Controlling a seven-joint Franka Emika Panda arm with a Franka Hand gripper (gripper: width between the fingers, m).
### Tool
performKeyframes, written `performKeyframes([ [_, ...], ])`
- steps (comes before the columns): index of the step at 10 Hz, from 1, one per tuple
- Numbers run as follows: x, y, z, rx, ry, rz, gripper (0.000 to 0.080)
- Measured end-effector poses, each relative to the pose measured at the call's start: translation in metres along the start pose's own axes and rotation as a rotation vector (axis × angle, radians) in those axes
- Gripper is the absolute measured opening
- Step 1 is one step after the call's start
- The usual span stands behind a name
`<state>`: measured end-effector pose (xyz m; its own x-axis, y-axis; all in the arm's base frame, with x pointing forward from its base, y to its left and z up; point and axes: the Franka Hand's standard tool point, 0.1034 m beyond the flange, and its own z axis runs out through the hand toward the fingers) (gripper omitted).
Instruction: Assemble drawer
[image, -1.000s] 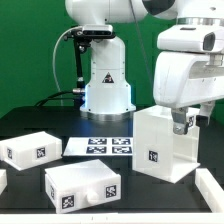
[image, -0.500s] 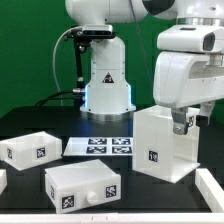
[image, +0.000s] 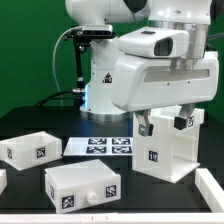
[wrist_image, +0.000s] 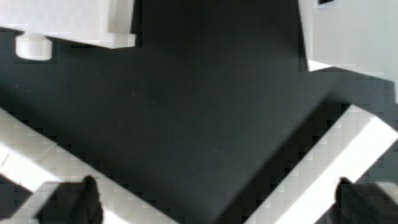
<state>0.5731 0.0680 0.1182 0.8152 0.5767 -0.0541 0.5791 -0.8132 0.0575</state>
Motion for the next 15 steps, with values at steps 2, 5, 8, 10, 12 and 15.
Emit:
performKeyframes([
  [2, 0.0, 0.0, 0.001, 0.001, -0.001, 0.0, 0.065],
  [5, -0.003, 0.017, 0.008, 0.07, -0.027, 0.077, 0.065],
  [8, 0.002, 0.054, 0.032, 0.096, -0.01, 0.082, 0.065],
  [10, 0.002, 0.053, 0.032, 0.097, -0.011, 0.078, 0.065],
  [12, -0.004, 0.058, 0.037, 0.102, -0.016, 0.078, 0.065],
  [15, -0.033, 0.104, 0.066, 0.104, -0.048, 0.191, 0.065],
])
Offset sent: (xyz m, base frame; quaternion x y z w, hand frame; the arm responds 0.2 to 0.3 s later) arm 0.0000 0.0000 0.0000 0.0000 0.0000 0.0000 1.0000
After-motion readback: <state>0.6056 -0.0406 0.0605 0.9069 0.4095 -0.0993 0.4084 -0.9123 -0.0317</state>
